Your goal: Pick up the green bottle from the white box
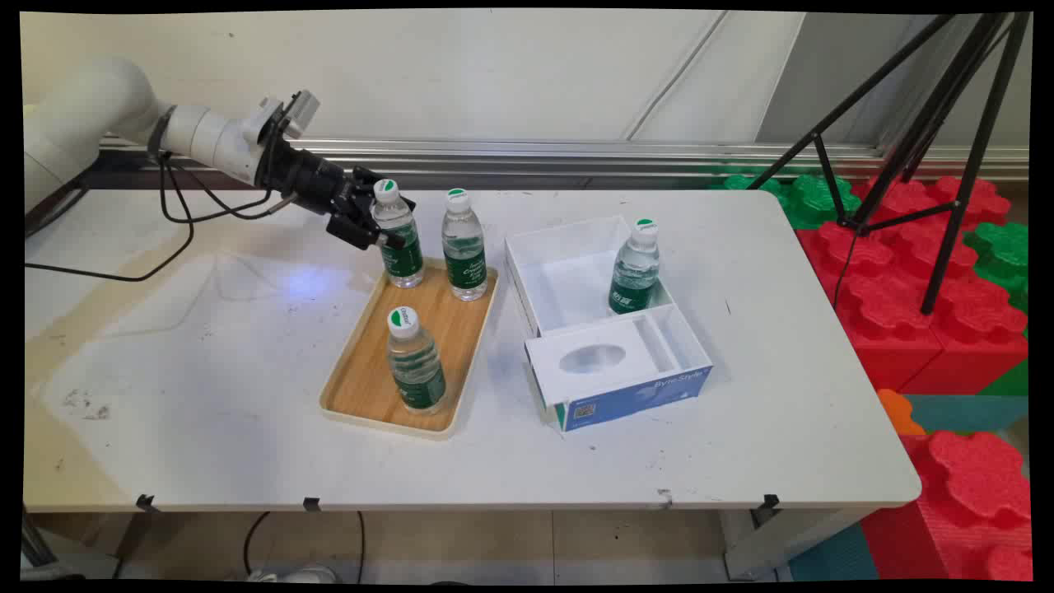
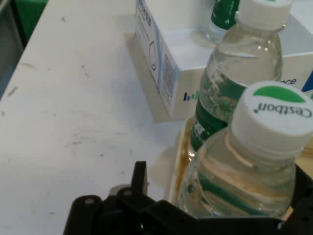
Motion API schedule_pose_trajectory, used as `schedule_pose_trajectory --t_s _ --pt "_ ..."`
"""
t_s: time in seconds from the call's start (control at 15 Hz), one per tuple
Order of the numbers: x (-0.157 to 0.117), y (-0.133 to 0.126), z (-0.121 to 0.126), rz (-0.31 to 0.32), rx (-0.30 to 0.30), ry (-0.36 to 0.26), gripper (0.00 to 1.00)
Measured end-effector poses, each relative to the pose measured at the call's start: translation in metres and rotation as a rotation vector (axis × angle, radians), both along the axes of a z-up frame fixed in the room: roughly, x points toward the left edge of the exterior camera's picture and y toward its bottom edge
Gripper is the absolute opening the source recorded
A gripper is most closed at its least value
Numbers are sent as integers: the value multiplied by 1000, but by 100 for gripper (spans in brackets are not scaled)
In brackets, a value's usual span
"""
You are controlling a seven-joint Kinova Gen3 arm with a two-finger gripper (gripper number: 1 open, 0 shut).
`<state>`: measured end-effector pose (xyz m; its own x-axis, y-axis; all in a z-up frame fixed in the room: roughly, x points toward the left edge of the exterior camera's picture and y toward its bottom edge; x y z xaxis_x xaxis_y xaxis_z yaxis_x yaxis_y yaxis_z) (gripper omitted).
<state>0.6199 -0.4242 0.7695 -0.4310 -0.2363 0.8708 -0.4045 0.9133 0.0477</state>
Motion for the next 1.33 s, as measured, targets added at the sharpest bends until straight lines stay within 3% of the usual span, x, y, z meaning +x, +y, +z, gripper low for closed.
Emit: schedule_pose_trajectory --t_s 0.67,1.33 --pt "4 3 43 -1 -6 22 100" --pt "-24 8 96 -32 -7 107 100"
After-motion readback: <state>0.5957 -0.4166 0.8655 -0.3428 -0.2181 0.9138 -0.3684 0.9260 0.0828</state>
